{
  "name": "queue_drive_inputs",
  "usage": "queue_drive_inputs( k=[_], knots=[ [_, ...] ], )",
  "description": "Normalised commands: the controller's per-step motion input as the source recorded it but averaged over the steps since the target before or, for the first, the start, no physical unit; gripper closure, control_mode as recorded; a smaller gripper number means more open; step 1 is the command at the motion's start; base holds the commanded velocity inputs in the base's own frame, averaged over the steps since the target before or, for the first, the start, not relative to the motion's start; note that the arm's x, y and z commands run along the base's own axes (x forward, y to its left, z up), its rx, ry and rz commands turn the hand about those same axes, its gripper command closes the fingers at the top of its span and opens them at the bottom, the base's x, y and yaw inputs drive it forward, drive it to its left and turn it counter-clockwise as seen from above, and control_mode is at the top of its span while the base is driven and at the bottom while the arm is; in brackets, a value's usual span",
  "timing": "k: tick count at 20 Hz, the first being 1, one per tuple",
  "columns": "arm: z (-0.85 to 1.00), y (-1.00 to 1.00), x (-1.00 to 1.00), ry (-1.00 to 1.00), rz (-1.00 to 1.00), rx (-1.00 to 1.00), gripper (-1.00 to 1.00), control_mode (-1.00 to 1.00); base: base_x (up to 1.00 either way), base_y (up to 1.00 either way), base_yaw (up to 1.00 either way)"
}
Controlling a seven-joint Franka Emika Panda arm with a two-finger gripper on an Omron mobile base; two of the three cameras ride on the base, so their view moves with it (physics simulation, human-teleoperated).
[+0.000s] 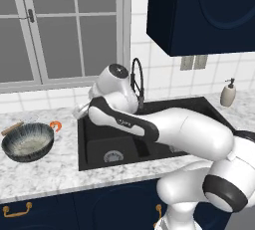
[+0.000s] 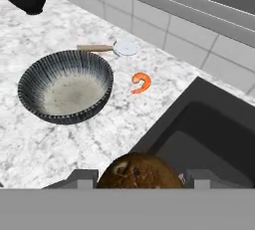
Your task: Pick the mushroom from the sink and place it in the bowl. Then pick the bowl and place it in the microwave. Then close the microwave door and press the start button.
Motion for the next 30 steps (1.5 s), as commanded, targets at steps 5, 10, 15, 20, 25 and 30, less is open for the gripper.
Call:
queue_drive_inputs(
  k=[5,10,15,20,25,30],
  knots=[
    [0.00,0.36,-0.10,0.13,0.00,0.12,1.00,-1.00,0.00,0.00,0.00],
    [0.00,0.60,0.00,0.13,0.00,0.03,1.00,-1.00,0.00,0.00,0.00],
    [-0.04,0.61,0.00,0.18,0.00,-0.02,1.00,-1.00,0.00,0.00,0.00],
    [-0.19,0.61,0.09,0.13,0.00,-0.22,1.00,-1.00,0.00,0.00,0.00],
    [-0.16,0.46,0.14,0.06,0.00,-0.16,1.00,-1.00,0.00,0.00,0.00],
    [-0.22,0.19,0.25,0.03,0.00,-0.03,1.00,-1.00,0.00,0.00,0.00]
  ],
)
